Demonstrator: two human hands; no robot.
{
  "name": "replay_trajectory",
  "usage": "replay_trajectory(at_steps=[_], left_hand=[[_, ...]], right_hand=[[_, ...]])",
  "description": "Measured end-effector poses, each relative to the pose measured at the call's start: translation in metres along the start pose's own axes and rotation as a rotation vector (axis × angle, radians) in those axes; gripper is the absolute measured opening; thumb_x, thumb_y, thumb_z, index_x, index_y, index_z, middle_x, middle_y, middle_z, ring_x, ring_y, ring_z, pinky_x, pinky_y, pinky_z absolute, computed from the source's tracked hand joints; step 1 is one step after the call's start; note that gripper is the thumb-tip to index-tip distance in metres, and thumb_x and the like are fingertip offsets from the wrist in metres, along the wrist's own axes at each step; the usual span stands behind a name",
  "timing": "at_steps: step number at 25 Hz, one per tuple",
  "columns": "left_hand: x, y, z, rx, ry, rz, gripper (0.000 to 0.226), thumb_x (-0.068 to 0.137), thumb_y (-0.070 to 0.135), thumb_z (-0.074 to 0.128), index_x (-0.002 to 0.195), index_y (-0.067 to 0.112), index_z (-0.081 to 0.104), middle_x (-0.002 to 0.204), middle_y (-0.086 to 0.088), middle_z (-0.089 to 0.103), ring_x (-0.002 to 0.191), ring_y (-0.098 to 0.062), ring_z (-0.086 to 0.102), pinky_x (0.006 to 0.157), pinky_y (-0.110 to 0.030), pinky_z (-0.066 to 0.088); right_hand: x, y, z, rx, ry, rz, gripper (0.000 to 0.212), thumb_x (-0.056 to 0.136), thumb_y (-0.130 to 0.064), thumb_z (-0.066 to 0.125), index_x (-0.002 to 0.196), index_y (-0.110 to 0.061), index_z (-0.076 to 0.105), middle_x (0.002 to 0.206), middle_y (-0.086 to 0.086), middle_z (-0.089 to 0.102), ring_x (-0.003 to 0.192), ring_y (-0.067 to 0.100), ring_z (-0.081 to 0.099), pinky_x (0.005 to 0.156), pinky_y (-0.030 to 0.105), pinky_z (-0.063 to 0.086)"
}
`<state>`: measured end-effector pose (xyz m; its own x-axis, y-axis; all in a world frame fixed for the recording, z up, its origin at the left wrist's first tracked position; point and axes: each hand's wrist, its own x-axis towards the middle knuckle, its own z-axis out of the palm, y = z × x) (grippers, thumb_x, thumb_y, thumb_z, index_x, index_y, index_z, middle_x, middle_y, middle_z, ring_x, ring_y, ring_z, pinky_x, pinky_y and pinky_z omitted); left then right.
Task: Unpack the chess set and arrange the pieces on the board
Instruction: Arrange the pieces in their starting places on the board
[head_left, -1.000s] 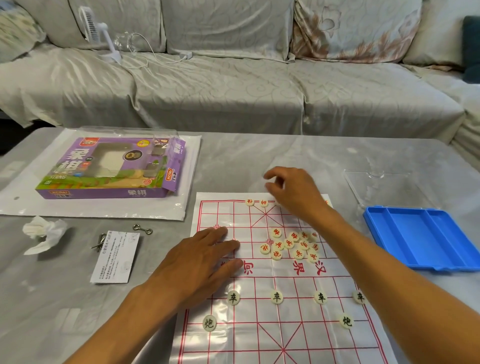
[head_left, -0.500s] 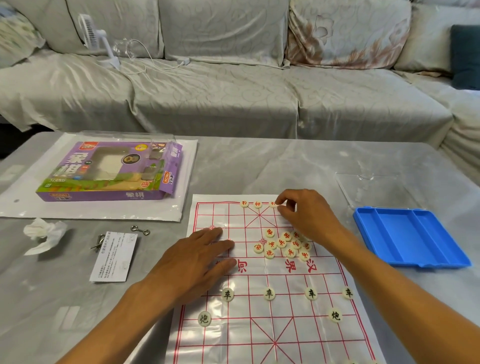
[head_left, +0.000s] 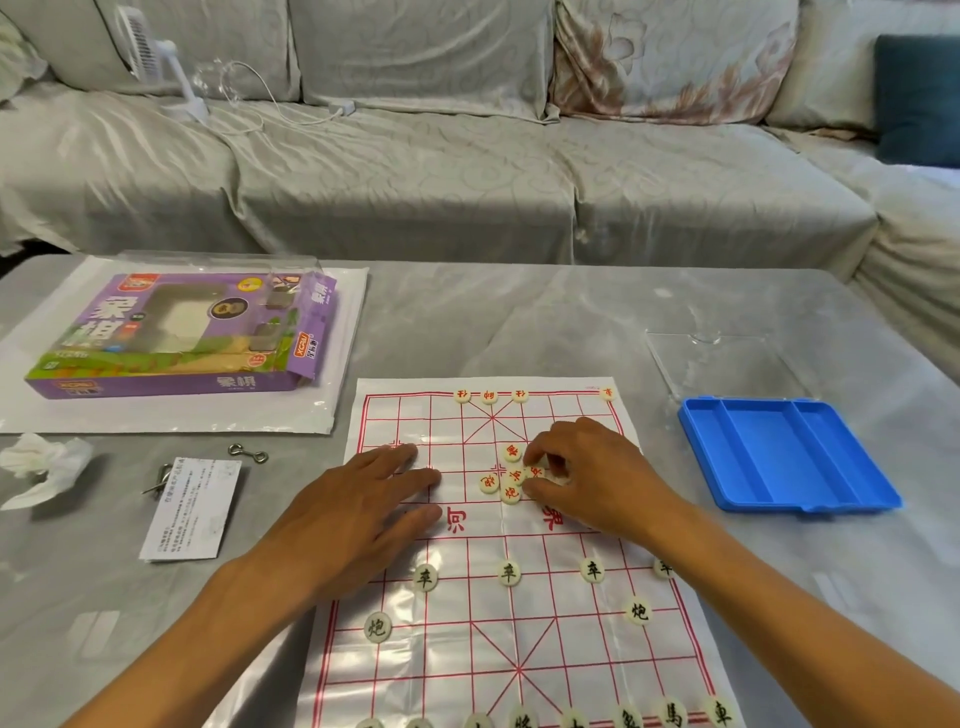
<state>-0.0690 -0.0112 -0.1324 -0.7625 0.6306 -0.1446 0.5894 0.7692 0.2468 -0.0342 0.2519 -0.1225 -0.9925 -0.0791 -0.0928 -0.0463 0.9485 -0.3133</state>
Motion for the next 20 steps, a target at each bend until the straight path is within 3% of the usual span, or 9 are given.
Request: replay_trajectory(at_steps=[12, 16, 20], left_hand=[[0.0012, -0.0033, -0.0004, -0.023, 0.026, 0.011, 0.094, 0.068, 0.083, -0.013, 0.142, 0.044, 0.031, 0.155, 0.018, 0.022, 0.142, -0.006, 0.024, 0.108, -0.029, 0.032], [0.0016, -0.007, -0.0031, -0.102, 0.059, -0.002, 0.059, 0.091, 0.066, 0.023, 0.14, 0.036, 0.033, 0.144, 0.017, 0.041, 0.13, -0.006, 0.04, 0.099, -0.023, 0.037], [0.0004, -0.0066, -0.0041, -0.123, 0.092, 0.033, 0.05, 0.091, 0.055, 0.022, 0.134, 0.034, 0.038, 0.133, 0.016, 0.05, 0.12, -0.007, 0.046, 0.09, -0.022, 0.041]], right_hand=[[-0.0064, -0.0056, -0.0004, 0.076, -0.033, 0.023, 0.034, 0.088, -0.038, 0.064, 0.121, -0.035, 0.056, 0.118, -0.016, 0.057, 0.098, 0.006, 0.046, 0.085, 0.015, 0.041], [-0.0072, -0.0086, -0.0001, 0.132, -0.039, 0.038, 0.044, 0.085, -0.032, 0.068, 0.126, -0.036, 0.051, 0.119, -0.016, 0.055, 0.099, 0.006, 0.047, 0.087, 0.014, 0.041], [-0.0087, -0.0099, 0.0002, 0.083, -0.007, 0.052, 0.042, 0.087, -0.039, 0.065, 0.126, -0.035, 0.051, 0.122, -0.013, 0.055, 0.1, 0.005, 0.044, 0.088, 0.016, 0.041]])
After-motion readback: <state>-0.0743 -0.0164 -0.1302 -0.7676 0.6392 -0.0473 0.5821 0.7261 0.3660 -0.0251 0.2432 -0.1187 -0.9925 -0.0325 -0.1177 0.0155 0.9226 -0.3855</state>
